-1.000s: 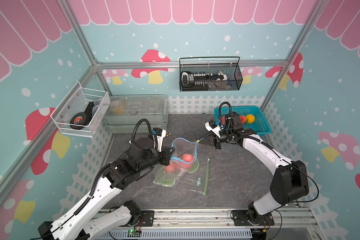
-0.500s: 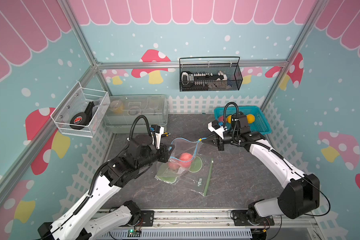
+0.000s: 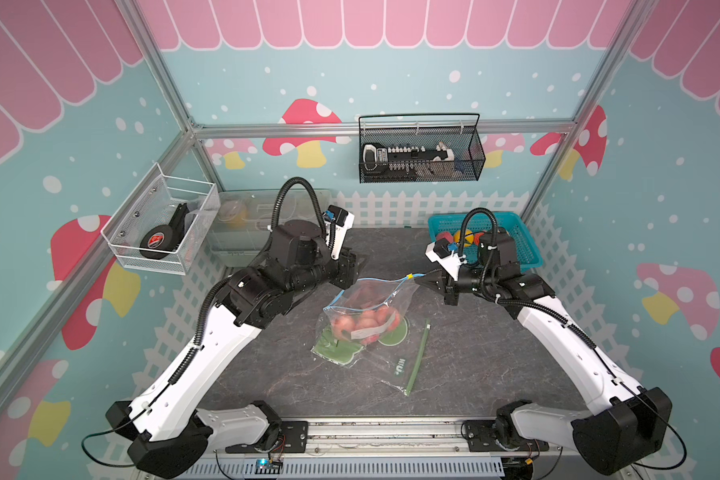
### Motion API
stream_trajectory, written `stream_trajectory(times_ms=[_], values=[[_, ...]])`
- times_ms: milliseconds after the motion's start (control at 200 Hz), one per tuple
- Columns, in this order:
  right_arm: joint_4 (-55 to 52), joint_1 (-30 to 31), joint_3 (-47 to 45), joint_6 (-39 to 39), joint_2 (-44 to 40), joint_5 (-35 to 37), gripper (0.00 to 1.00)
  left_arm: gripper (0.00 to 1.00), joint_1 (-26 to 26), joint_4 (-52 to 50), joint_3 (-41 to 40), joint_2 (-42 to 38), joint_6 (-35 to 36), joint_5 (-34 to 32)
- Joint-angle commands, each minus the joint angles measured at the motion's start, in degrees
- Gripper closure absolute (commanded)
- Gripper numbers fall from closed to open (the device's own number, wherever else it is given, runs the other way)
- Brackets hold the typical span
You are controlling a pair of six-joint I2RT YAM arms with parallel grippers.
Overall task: Place the peach in a zip-top bag and seal the zipper
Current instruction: Zip the zipper on the zipper food storage bag.
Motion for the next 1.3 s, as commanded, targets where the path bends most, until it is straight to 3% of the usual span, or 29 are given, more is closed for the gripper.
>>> stream_trajectory(times_ms=[0,325,615,896,1296], values=[[-1.49,0.39,-0.91,2.29,-0.95,1.81,1.00,0.50,0.31,-3.46,3.40,1.96,7.31,5.70],[0.78,0.37,-1.00,6.56,-0.87,-0.18,1.00,0.43,-3.50,-5.79,8.84,9.48,18.08,14.77],[2.21,0.37,-0.99,7.72,-0.56,-1.57,1.00,0.43,-5.97,-11.30,16.61,19.07,20.94,13.20],[2.79,0.42,-1.08,8.26,-0.08,-2.57,1.00,0.46,-6.84,-11.91,17.06,21.53,23.03,11.86],[3.17,0.37,-1.26,8.53,0.24,-3.08,1.00,0.69,-7.37,-12.65,18.14,22.69,23.66,12.14]])
